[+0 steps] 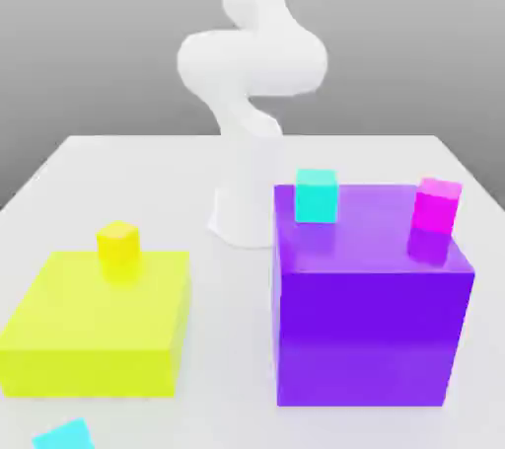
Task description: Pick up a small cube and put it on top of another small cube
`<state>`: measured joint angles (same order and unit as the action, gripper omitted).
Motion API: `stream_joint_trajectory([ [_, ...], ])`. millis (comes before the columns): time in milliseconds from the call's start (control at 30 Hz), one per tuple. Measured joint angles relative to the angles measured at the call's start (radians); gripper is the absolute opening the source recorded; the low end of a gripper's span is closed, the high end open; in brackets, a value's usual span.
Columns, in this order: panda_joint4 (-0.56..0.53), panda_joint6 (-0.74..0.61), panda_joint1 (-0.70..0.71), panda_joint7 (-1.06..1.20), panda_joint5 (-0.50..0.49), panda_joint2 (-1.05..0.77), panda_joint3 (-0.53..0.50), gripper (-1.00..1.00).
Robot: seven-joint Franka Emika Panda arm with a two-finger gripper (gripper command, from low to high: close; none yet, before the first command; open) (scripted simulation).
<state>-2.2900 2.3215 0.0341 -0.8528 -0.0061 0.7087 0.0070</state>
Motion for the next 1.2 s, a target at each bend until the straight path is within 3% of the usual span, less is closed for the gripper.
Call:
stream_joint_trajectory([
  [633, 0.078, 0.159, 0.197, -0.402, -0.045, -0.695, -0.02, 0.0],
  [1000, 0.122, 0.252, 0.262, -0.558, 0.037, -1.092, -0.061, 0.0],
  [1133, 0.149, 0.349, 0.275, -0.561, 0.059, -1.237, -0.054, 0.0],
  [1167, 0.154, 0.37, 0.277, -0.56, 0.061, -1.264, -0.052, -1.0],
  [1200, 0.154, 0.37, 0.277, -0.56, 0.061, -1.264, -0.052, -1.0],
])
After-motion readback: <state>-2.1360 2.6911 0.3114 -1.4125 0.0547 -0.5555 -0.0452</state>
